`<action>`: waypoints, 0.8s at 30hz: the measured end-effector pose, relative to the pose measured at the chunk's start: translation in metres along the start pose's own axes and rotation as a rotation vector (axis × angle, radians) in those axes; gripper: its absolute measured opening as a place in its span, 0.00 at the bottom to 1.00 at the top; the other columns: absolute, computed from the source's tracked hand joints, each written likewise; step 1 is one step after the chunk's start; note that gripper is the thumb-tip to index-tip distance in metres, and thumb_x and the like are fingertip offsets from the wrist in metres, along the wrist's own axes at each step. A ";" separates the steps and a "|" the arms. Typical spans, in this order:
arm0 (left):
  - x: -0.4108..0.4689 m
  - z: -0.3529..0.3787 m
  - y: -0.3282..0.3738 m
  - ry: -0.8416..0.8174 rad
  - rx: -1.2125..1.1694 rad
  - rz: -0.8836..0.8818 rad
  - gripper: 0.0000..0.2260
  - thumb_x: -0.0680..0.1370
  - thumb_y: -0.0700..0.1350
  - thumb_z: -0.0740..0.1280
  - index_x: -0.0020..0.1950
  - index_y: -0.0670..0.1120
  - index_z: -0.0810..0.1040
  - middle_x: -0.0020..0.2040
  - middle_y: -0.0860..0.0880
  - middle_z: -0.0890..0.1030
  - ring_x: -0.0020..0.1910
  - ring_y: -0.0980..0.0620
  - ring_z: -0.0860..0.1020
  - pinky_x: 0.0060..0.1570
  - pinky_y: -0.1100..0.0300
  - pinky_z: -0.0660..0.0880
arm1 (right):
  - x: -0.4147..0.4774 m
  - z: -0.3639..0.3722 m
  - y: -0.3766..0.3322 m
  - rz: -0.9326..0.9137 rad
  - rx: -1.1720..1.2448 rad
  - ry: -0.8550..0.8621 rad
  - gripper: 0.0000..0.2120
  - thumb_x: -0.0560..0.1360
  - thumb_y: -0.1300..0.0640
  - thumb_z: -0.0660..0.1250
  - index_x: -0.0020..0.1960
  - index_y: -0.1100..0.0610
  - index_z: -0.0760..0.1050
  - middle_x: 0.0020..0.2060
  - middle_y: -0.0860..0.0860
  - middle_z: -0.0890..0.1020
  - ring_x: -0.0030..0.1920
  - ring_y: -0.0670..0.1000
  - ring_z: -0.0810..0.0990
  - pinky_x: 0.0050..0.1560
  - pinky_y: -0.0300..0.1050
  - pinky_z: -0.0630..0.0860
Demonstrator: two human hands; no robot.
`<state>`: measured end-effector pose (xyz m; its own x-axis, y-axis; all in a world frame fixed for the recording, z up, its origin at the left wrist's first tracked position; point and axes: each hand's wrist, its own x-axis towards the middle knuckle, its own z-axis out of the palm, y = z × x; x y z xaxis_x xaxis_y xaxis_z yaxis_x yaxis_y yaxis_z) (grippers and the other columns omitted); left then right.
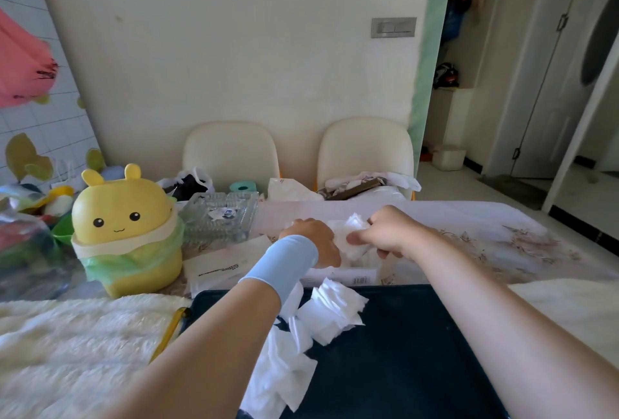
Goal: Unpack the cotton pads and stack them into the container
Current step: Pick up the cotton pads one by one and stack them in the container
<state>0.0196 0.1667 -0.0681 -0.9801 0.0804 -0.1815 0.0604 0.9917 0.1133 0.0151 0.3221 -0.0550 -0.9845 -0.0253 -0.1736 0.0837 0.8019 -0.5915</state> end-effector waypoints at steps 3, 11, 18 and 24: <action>-0.003 -0.004 -0.003 -0.024 0.021 0.043 0.21 0.75 0.58 0.68 0.67 0.54 0.77 0.64 0.50 0.77 0.61 0.46 0.76 0.60 0.53 0.77 | 0.004 0.006 -0.004 0.015 -0.144 -0.016 0.22 0.66 0.44 0.80 0.39 0.56 0.71 0.25 0.52 0.75 0.26 0.50 0.72 0.32 0.42 0.66; -0.008 -0.005 -0.015 -0.025 -0.047 0.092 0.14 0.76 0.56 0.67 0.60 0.56 0.82 0.62 0.51 0.78 0.61 0.46 0.76 0.62 0.53 0.75 | 0.007 0.031 -0.023 0.054 -0.676 0.086 0.13 0.76 0.55 0.67 0.60 0.54 0.73 0.49 0.50 0.78 0.53 0.54 0.79 0.48 0.43 0.70; -0.003 0.004 -0.027 -0.012 -0.085 0.166 0.13 0.76 0.59 0.65 0.58 0.61 0.81 0.62 0.52 0.78 0.65 0.46 0.71 0.62 0.53 0.72 | 0.011 0.034 -0.044 0.158 -0.551 -0.314 0.13 0.77 0.49 0.67 0.49 0.60 0.75 0.38 0.54 0.73 0.38 0.54 0.75 0.42 0.44 0.74; -0.002 0.011 -0.038 0.022 -0.169 0.183 0.15 0.76 0.55 0.66 0.63 0.63 0.77 0.63 0.51 0.75 0.67 0.49 0.67 0.64 0.51 0.70 | 0.001 0.015 -0.027 0.203 -0.066 -0.264 0.03 0.72 0.60 0.58 0.42 0.56 0.70 0.37 0.52 0.76 0.24 0.50 0.61 0.29 0.37 0.59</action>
<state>0.0213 0.1298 -0.0830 -0.9596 0.2536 -0.1218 0.2070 0.9297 0.3046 0.0143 0.2915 -0.0505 -0.8741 -0.0085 -0.4857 0.2548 0.8433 -0.4731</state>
